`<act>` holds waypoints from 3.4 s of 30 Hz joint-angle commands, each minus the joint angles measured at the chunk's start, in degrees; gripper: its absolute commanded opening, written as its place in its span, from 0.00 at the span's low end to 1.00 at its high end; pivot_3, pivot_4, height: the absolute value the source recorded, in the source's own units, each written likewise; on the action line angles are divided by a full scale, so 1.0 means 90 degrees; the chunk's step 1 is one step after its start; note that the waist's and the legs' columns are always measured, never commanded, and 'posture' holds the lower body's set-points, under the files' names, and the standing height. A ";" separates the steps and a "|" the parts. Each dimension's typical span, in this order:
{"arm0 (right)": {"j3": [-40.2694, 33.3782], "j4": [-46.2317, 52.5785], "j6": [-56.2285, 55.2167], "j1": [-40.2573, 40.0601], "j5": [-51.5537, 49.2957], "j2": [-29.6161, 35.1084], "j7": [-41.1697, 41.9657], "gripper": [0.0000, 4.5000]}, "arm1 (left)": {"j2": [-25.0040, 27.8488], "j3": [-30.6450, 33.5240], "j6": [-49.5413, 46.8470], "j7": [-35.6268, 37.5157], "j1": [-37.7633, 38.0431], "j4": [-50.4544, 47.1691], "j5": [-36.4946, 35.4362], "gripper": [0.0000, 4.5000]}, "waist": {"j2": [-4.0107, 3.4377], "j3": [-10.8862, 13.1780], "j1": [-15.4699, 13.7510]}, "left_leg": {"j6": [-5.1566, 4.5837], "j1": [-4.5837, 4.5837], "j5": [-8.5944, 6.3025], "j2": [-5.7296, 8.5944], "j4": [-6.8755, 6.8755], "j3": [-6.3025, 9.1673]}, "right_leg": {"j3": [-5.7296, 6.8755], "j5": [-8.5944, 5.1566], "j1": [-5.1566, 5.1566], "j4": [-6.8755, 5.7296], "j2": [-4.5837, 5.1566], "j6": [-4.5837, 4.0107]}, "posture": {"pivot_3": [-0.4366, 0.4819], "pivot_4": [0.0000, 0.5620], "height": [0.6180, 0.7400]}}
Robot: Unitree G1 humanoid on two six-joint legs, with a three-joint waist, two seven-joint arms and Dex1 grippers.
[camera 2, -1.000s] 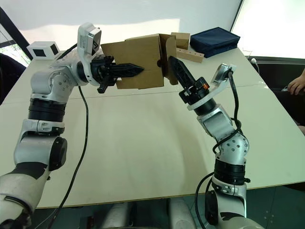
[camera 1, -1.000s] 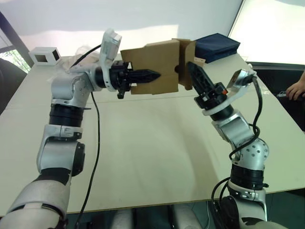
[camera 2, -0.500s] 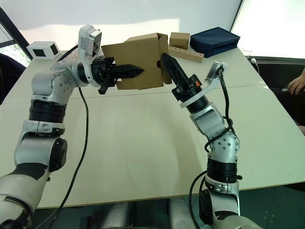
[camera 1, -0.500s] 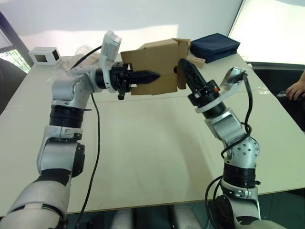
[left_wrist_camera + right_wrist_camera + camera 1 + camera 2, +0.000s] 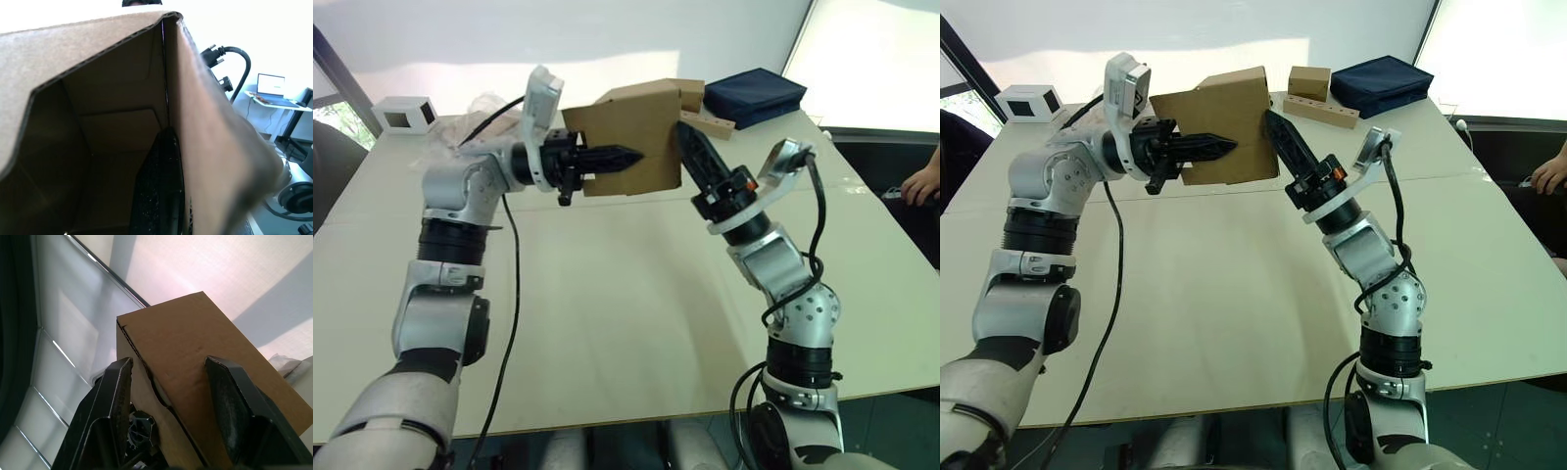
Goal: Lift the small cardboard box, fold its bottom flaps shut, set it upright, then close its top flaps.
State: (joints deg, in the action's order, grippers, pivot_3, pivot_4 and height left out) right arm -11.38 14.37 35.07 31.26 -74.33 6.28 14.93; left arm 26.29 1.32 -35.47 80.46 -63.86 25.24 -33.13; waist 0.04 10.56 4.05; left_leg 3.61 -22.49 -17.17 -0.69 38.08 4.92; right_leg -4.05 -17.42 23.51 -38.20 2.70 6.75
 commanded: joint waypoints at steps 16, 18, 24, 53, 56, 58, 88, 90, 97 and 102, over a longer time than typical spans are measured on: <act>0.0530 0.0558 0.0613 -0.0139 0.0296 0.0734 0.0746 0.53 | 0.0024 0.0111 0.0027 0.0075 -0.0277 -0.0014 -0.0057 0.00 | 0.0000 0.0000 -0.0002 | -0.0001 0.0000 0.0000 0.0000 0.0000 0.0000 | 0.0000 0.0000 0.0000 0.0000 -0.0001 0.0000 | 0.48 0.27 1.00; 0.0333 0.0562 0.0640 -0.0177 0.0227 0.0920 0.0769 0.53 | 0.0079 0.0100 -0.0014 0.0119 -0.0264 -0.0050 -0.0070 0.00 | 0.0000 0.0000 -0.0009 | -0.0001 0.0000 0.0000 0.0000 0.0000 0.0000 | 0.0000 0.0000 0.0000 0.0001 -0.0001 0.0000 | 0.48 0.27 1.00; -0.0395 0.0460 0.0682 -0.0388 -0.0161 0.1535 0.0864 0.53 | 0.0284 0.0195 -0.0211 0.0310 -0.0303 -0.0093 -0.0194 0.00 | 0.0000 0.0000 -0.0010 | -0.0002 0.0000 -0.0001 0.0000 0.0000 0.0000 | 0.0000 0.0000 -0.0001 0.0002 0.0000 0.0000 | 0.48 0.27 1.00; 0.0429 0.0623 0.0147 -0.0119 0.1109 0.1058 0.0817 0.01 | 0.0206 0.0108 -0.0335 0.0275 -0.0259 -0.0148 -0.0238 0.00 | 0.0000 0.0000 -0.0005 | -0.0001 0.0000 0.0000 0.0000 0.0000 -0.0001 | 0.0000 0.0000 0.0000 0.0001 0.0000 0.0000 | 0.48 0.27 1.00; 0.0525 0.0651 0.0206 -0.0114 0.1124 0.1045 0.0888 0.01 | 0.0194 0.0061 -0.0354 0.0297 -0.0175 -0.0239 -0.0238 0.00 | 0.0000 0.0000 -0.0004 | -0.0001 0.0000 0.0000 0.0000 0.0000 -0.0001 | 0.0000 0.0000 0.0000 0.0001 -0.0001 0.0000 | 0.48 0.27 1.00; 0.0562 0.0687 0.0250 -0.0114 0.1124 0.1040 0.0898 0.01 | 0.0194 0.0047 -0.0339 0.0294 -0.0151 -0.0244 -0.0216 0.00 | 0.0000 0.0000 -0.0005 | -0.0001 0.0000 0.0000 0.0000 0.0000 -0.0001 | 0.0000 0.0000 0.0000 0.0001 0.0000 0.0000 | 0.48 0.27 1.00; -0.0293 0.2581 0.1983 -0.2745 0.1015 0.4886 0.1885 0.01 | 0.1671 -0.4307 -0.1136 0.1320 -0.1673 -0.2167 0.3714 0.00 | 0.0007 0.0005 -0.0078 | -0.0038 -0.0002 -0.0022 0.0002 0.0000 -0.0001 | -0.0003 -0.0001 -0.0008 0.0011 -0.0004 0.0001 | 0.48 0.27 1.00; -0.0101 0.2707 0.1926 -0.2822 0.1263 0.4938 0.1960 0.01 | 0.1668 -0.4645 -0.1852 0.1338 -0.1828 -0.2486 0.3631 0.00 | 0.0007 0.0005 -0.0098 | -0.0039 0.0000 -0.0022 0.0002 -0.0001 0.0000 | -0.0003 -0.0002 -0.0009 0.0010 -0.0005 0.0001 | 0.48 0.27 1.00; 0.0357 0.2776 0.1664 -0.2846 0.1773 0.4528 0.1763 0.01 | 0.2199 -0.5901 -0.3014 0.1338 -0.2048 -0.3530 0.3173 0.00 | 0.0009 0.0006 -0.0167 | -0.0043 0.0000 -0.0024 -0.0001 0.0001 0.0001 | -0.0005 -0.0002 -0.0008 0.0008 -0.0007 0.0002 | 0.48 0.27 1.00; 0.0587 0.2866 0.1538 -0.2989 0.2159 0.4263 0.1600 0.01 | 0.2158 -0.6066 -0.3002 0.0987 -0.1636 -0.3907 0.3429 0.00 | 0.0009 0.0007 -0.0216 | -0.0041 0.0001 -0.0023 0.0000 0.0006 0.0001 | -0.0003 -0.0002 -0.0011 0.0006 -0.0003 0.0002 | 0.48 0.27 1.00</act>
State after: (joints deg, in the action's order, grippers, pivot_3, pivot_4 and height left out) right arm -5.93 37.80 50.28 4.58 -56.07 45.28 29.84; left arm 45.78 -53.37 -62.30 90.79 -78.70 -8.29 -3.61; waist 0.12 10.62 2.11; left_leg 3.24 -22.48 -17.38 -0.69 38.16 4.93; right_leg -4.08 -17.44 23.40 -38.15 2.68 6.77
